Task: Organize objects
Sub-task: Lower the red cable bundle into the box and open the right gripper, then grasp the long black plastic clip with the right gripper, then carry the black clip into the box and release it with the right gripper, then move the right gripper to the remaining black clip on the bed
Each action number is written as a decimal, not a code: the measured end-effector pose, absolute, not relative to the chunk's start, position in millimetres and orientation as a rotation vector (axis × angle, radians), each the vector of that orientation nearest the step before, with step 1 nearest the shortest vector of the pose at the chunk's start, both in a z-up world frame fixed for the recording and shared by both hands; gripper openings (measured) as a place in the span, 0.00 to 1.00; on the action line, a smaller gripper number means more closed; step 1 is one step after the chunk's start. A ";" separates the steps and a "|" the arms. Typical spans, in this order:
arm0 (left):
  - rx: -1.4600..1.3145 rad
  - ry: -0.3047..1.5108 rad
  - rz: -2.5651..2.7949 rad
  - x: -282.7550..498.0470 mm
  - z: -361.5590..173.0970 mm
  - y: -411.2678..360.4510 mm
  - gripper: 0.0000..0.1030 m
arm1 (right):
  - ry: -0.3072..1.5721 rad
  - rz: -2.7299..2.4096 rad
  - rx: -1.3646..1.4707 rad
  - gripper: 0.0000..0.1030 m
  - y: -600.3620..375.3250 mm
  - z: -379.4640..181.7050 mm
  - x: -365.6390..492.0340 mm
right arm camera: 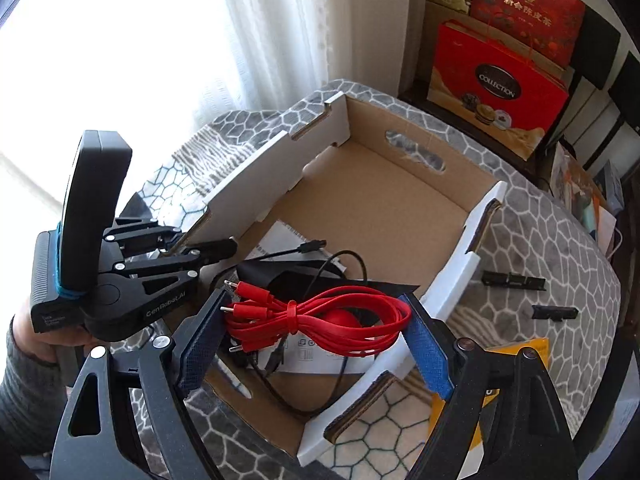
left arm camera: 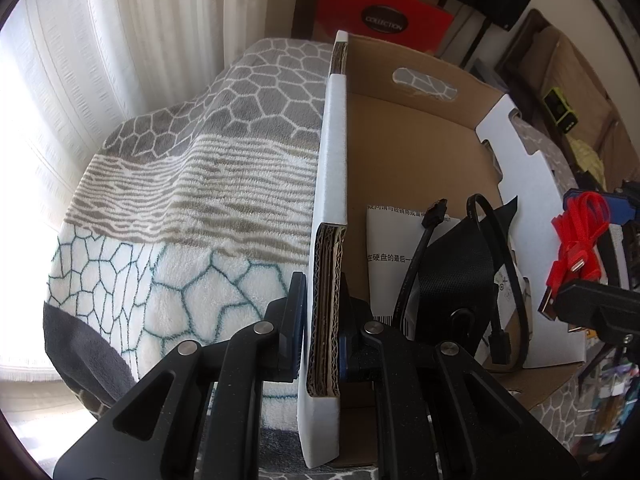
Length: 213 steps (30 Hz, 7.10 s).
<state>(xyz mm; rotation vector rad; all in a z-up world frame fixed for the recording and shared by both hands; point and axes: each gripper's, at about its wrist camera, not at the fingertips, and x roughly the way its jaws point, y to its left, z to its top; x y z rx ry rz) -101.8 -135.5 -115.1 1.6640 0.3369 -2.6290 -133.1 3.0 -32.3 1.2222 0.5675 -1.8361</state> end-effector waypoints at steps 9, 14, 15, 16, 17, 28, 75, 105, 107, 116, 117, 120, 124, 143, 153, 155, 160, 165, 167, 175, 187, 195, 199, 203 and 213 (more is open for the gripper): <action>1.664 0.338 -2.628 -101.9 -115.2 -135.8 0.11 | 0.590 -1.807 1.259 0.83 -3.2 -52.6 -127.8; 1.663 0.339 -2.628 -101.9 -115.2 -135.8 0.11 | 0.598 -1.800 1.277 0.83 -4.4 -63.4 -127.5; 1.663 0.339 -2.627 -101.9 -115.2 -135.8 0.11 | 0.600 -1.800 1.278 0.83 -4.5 -64.7 -127.1; 1.663 0.339 -2.627 -101.9 -115.2 -135.8 0.11 | 0.603 -1.800 1.278 0.83 -4.8 -65.9 -127.2; 1.663 0.338 -2.627 -101.8 -115.2 -135.9 0.11 | 0.607 -1.800 1.279 0.83 -5.4 -66.9 -126.8; 1.663 0.338 -2.627 -101.9 -115.2 -136.0 0.11 | 0.638 -1.858 1.255 0.88 -5.7 -65.3 -127.9; 1.655 0.331 -2.626 -101.7 -114.8 -132.0 0.11 | 0.375 -2.236 1.532 0.97 170.9 -68.1 -316.1; 1.654 0.339 -2.622 -101.0 -114.6 -131.7 0.11 | 0.448 -2.098 1.586 0.89 167.6 -98.9 -339.7; 1.654 0.339 -2.622 -101.0 -114.6 -131.6 0.11 | 0.427 -2.107 1.574 0.89 168.9 -94.1 -339.3; 1.656 0.327 -2.622 -101.4 -115.0 -132.2 0.11 | 0.400 -2.105 1.493 0.89 154.1 -56.0 -315.3; 1.656 0.322 -2.622 -101.6 -115.0 -132.2 0.11 | 0.396 -2.103 1.482 0.89 150.2 -51.7 -309.8; 1.656 0.322 -2.622 -101.9 -115.2 -132.4 0.11 | 0.406 -2.090 1.443 0.89 135.9 -39.0 -294.4; 1.659 0.335 -2.621 -102.0 -114.9 -132.2 0.11 | 0.429 -2.059 1.379 0.89 113.1 -22.4 -269.8; 1.665 0.356 -2.617 -102.8 -114.1 -133.6 0.11 | 0.612 -1.794 1.276 0.89 2.1 -35.9 -161.7; 1.664 0.357 -2.616 -102.9 -114.1 -133.6 0.11 | 0.645 -1.761 1.275 0.89 -12.4 -52.1 -148.9; 1.664 0.356 -2.615 -103.0 -114.0 -133.7 0.11 | 0.651 -1.756 1.281 0.89 -14.2 -56.6 -147.3; 1.664 0.357 -2.615 -103.0 -114.0 -133.6 0.11 | 0.694 -1.762 1.286 0.90 -19.8 -67.6 -143.1; 1.664 0.357 -2.614 -103.1 -114.0 -133.7 0.11 | 0.739 -1.765 1.263 0.92 -23.9 -70.8 -136.7; 1.663 0.357 -2.614 -103.0 -113.9 -133.7 0.11 | 0.752 -1.776 1.244 0.98 -24.4 -70.0 -134.2; 1.663 0.358 -2.613 -103.2 -113.9 -133.8 0.11 | 0.753 -1.797 1.214 0.98 -23.5 -61.8 -131.5; 1.662 0.361 -2.612 -103.3 -113.9 -134.1 0.11 | 0.688 -1.867 1.190 0.98 -0.4 -32.1 -149.0; 1.662 0.363 -2.611 -103.4 -113.9 -134.1 0.11 | 0.636 -1.963 1.213 0.98 36.1 -7.8 -188.2; 1.662 0.362 -2.611 -103.5 -113.9 -134.0 0.11 | 0.631 -2.026 1.256 0.98 58.6 -6.6 -217.1; 1.662 0.363 -2.610 -103.7 -113.8 -134.0 0.11 | 0.622 -2.069 1.312 0.98 79.3 -14.2 -246.6; 1.662 0.360 -2.610 -103.2 -113.9 -133.9 0.11 | 0.563 -2.049 1.473 0.98 101.1 -58.2 -294.9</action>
